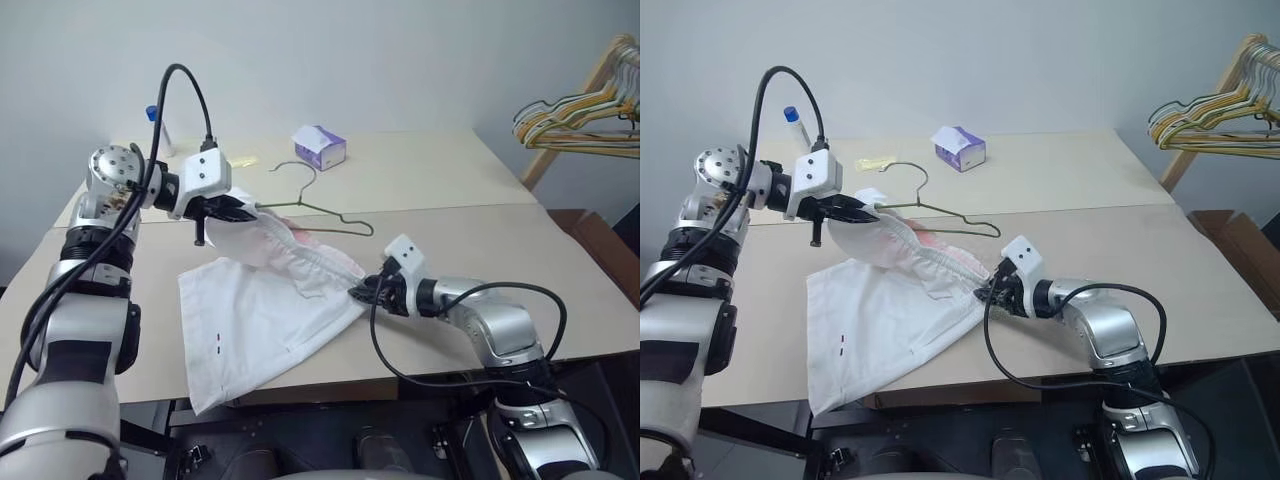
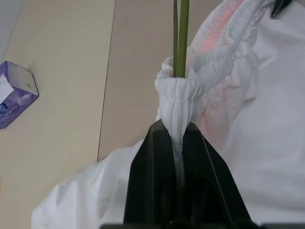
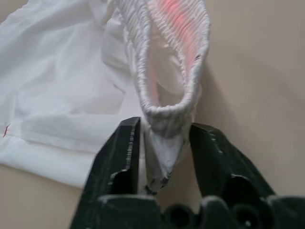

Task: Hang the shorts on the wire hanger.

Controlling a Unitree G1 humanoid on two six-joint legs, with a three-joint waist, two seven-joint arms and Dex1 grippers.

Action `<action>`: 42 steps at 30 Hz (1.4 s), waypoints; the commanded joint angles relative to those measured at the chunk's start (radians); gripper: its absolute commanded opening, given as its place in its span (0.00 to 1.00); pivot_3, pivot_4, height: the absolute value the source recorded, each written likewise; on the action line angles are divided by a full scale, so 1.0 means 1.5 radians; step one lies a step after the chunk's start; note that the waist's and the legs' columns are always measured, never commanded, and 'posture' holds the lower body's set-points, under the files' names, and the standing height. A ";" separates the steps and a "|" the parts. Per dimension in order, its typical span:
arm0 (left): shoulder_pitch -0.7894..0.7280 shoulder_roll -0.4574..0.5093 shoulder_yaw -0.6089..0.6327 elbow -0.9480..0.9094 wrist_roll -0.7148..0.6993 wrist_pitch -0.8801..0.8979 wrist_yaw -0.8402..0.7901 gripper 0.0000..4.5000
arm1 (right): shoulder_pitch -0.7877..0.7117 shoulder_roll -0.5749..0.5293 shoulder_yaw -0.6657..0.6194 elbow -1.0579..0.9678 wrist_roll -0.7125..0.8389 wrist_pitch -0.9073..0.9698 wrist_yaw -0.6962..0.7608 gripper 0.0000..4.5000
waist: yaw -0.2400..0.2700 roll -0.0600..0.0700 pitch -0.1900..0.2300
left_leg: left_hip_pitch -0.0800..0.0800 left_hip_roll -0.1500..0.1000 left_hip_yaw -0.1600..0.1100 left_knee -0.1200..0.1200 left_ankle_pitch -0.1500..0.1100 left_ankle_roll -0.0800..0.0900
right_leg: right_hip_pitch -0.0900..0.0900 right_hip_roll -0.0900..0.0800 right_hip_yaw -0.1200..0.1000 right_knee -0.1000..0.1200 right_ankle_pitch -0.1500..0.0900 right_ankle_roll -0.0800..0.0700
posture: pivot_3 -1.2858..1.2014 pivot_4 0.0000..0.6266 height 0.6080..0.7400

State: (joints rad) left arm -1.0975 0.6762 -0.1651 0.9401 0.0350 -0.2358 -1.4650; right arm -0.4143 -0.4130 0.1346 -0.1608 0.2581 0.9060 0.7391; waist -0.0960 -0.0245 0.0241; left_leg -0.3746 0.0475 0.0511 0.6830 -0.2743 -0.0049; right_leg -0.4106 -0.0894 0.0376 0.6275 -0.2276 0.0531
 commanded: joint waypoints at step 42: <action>0.016 0.056 -0.013 -0.088 -0.095 0.034 -0.069 0.00 | -0.213 -0.270 0.027 -0.005 -0.013 -0.164 0.196 0.00 | -0.001 0.000 0.000 | -0.006 0.000 0.000 0.002 0.000 0.000 | -0.007 0.000 0.001 0.002 0.000 0.000 | 0.49 0.00 1.00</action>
State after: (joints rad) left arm -1.0391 0.7563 -0.2143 0.8033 -0.1156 -0.1724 -1.5805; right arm -0.6929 -0.7972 0.1762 -0.1189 0.2544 0.6869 1.0067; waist -0.0980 -0.0242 0.0243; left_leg -0.3841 0.0476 0.0519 0.6862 -0.2742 -0.0046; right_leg -0.4216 -0.0893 0.0391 0.6309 -0.2274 0.0532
